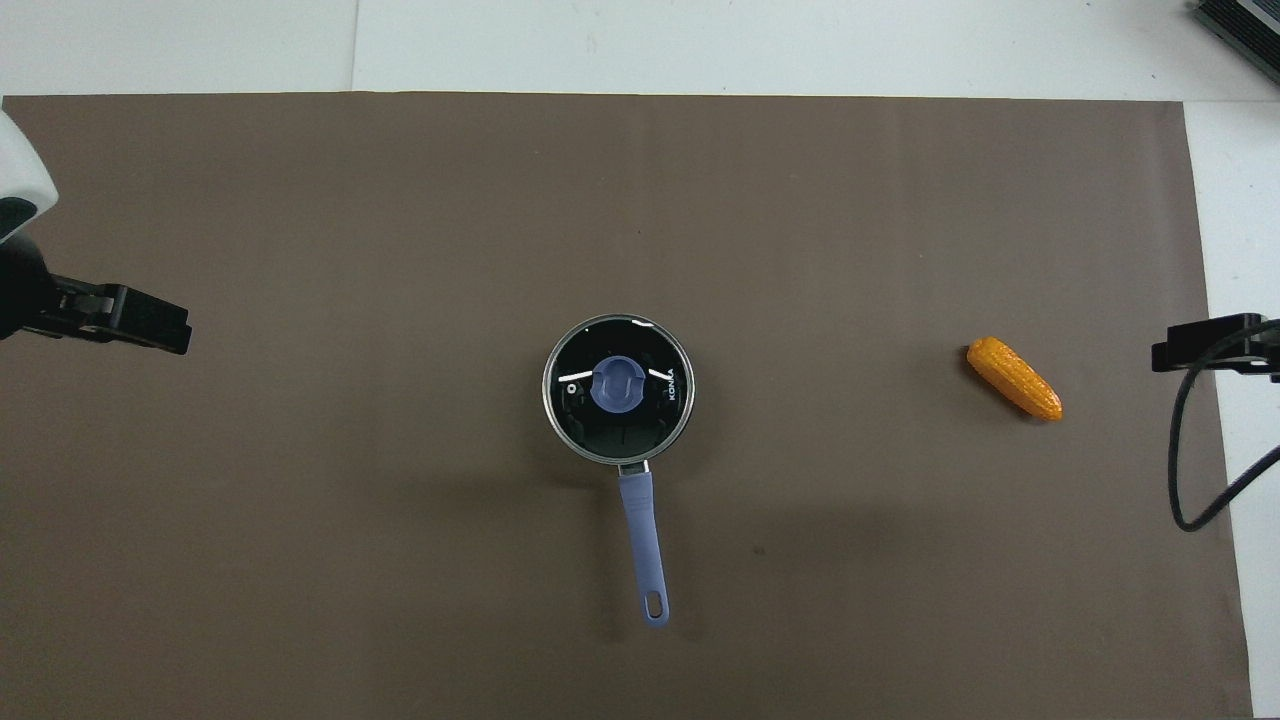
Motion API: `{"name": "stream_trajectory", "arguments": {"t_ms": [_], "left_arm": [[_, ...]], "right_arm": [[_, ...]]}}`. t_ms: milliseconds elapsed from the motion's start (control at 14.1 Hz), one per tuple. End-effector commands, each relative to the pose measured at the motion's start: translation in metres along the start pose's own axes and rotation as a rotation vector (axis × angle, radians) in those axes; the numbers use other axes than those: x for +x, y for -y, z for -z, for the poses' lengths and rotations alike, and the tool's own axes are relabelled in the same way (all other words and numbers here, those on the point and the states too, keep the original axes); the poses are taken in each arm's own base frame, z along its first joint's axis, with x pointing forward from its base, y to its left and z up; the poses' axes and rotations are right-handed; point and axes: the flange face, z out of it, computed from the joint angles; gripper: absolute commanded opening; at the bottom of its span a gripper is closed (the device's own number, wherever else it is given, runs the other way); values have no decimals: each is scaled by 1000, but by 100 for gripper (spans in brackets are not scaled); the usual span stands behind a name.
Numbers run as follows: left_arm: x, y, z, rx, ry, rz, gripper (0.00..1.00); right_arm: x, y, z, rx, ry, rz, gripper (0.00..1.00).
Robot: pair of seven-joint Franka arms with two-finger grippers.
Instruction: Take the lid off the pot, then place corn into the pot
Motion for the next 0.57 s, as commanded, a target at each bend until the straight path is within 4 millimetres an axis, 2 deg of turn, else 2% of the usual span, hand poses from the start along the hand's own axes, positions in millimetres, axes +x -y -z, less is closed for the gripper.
{"name": "stream_trajectory", "arguments": {"t_ms": [0, 497], "left_arm": [[-5, 2, 0, -8, -5, 3, 100], [-5, 3, 1, -8, -10, 10, 100]], "right_arm": [[-3, -2, -1, 19, -11, -15, 100], [-3, -2, -1, 19, -11, -16, 100]]}}
